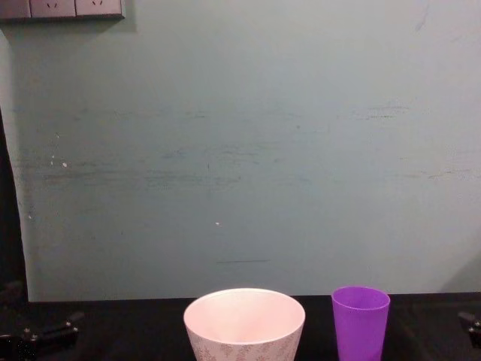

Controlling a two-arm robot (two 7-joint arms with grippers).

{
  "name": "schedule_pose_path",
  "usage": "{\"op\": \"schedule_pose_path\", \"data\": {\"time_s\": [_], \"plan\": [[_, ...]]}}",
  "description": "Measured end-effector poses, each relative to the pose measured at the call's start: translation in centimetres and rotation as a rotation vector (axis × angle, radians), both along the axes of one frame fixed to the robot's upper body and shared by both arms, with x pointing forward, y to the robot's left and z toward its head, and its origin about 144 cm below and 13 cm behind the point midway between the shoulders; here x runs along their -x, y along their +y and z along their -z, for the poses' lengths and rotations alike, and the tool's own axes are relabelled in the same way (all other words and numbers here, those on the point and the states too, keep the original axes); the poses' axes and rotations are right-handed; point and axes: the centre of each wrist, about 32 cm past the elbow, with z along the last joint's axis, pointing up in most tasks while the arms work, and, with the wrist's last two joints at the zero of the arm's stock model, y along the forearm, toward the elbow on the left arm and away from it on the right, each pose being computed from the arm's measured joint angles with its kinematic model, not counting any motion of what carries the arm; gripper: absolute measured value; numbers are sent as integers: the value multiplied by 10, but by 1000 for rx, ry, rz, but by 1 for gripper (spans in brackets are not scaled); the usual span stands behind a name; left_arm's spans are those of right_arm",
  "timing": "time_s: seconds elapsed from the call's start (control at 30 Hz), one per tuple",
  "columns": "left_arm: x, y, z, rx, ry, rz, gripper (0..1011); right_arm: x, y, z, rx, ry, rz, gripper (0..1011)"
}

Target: Pick up the cup and pour the mung beans from the cup into the bowl.

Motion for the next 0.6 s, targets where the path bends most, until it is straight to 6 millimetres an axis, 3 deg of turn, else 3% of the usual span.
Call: {"op": "schedule_pose_path", "data": {"time_s": [0.6], "plan": [[0, 0, 0, 0, 0, 0, 1011, 0, 0, 0, 0, 0, 0, 1003]]}}
